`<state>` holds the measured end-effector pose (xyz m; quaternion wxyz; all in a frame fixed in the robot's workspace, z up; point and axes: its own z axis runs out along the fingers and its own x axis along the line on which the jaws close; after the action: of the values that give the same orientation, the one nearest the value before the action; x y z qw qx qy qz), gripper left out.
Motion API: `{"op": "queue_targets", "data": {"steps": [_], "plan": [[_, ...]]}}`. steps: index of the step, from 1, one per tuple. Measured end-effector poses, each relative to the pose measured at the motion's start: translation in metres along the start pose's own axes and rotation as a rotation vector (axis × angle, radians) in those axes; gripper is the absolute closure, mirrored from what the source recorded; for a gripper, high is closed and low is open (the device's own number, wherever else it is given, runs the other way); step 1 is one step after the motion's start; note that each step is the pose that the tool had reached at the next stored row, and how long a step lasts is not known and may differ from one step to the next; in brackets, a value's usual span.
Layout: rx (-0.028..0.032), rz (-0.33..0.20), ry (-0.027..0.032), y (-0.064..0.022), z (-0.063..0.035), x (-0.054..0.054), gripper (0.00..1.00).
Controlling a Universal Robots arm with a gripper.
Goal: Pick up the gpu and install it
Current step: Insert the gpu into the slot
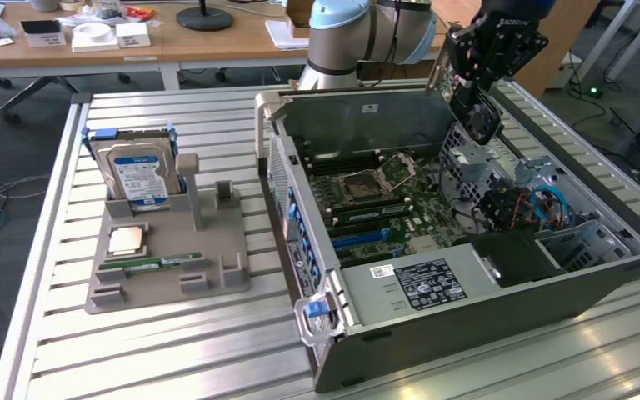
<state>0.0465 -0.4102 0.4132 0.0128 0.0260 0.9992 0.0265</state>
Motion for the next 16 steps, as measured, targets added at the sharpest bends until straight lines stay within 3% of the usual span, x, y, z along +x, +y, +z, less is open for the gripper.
{"op": "queue_targets", "data": {"steps": [16], "plan": [[-0.0040,-0.206,0.0112,-0.0002,0.0001,0.0018,0.74]]}}
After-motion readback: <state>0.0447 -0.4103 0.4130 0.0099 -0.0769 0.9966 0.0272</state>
